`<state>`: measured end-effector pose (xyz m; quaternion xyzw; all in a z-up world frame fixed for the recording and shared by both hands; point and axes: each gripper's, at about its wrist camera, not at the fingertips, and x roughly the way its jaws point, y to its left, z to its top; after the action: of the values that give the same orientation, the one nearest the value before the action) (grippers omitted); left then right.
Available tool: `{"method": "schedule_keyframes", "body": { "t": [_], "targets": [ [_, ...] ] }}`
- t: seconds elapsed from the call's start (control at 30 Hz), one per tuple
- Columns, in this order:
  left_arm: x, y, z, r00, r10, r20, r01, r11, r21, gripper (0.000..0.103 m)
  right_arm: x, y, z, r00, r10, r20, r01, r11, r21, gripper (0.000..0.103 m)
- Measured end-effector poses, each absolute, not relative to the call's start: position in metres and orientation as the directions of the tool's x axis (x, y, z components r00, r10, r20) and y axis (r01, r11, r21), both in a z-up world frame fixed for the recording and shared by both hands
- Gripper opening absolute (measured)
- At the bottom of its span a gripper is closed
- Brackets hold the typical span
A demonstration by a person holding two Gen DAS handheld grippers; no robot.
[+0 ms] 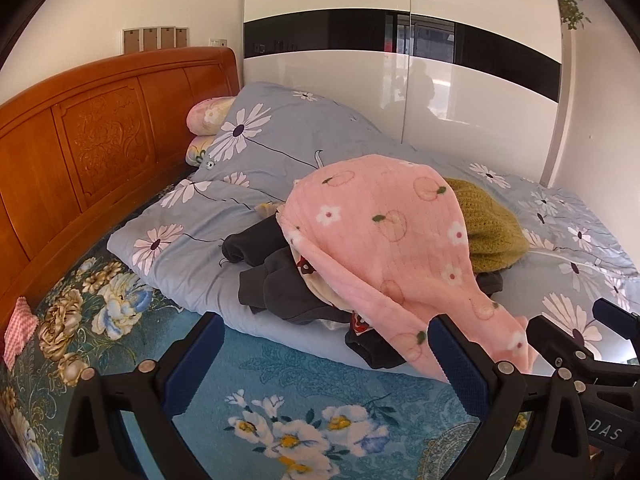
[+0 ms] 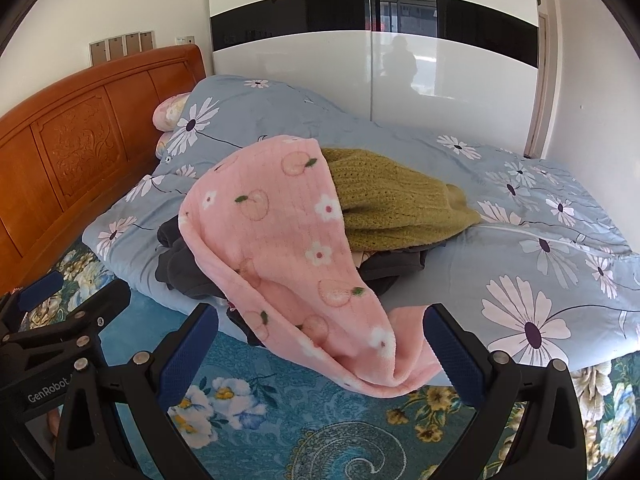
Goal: Fold clothes
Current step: 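Approach the pink fleece pants on the clothes pile with both tools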
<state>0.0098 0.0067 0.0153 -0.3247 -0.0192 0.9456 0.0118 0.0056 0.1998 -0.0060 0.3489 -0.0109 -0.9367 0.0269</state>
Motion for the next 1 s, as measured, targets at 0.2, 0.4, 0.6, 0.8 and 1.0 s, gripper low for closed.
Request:
{"method": "schedule_keyframes", "body": {
  "t": [0.2, 0.4, 0.6, 0.8, 1.0],
  "targets": [
    [0.01, 0.006, 0.016, -0.794, 0.041, -0.607, -0.014, -0.999, -0.048, 0.103, 0.008, 0.196, -0.002, -0.757, -0.044, -0.652, 0.05, -0.999, 0.009, 0.102],
    [0.012, 0.004, 0.019, -0.796, 0.024, -0.605, 0.006, -0.999, -0.048, 0.103, 0.009, 0.191, 0.003, -0.766, -0.039, -0.642, 0.069, -0.997, -0.022, 0.102],
    [0.013, -0.001, 0.017, -0.776, 0.044, -0.629, 0.008, -0.997, -0.08, 0.103, 0.012, 0.187, 0.007, -0.777, -0.036, -0.628, 0.077, -0.996, -0.038, 0.102],
    [0.014, -0.003, 0.017, -0.77, 0.053, -0.636, 0.007, -0.996, -0.091, 0.103, 0.014, 0.185, 0.008, -0.778, -0.041, -0.627, 0.086, -0.995, -0.042, 0.102],
    [0.016, -0.004, 0.018, -0.78, 0.051, -0.623, -0.005, -0.997, -0.076, 0.103, 0.015, 0.183, 0.008, -0.777, -0.046, -0.628, 0.097, -0.994, -0.047, 0.102]
  ]
}}
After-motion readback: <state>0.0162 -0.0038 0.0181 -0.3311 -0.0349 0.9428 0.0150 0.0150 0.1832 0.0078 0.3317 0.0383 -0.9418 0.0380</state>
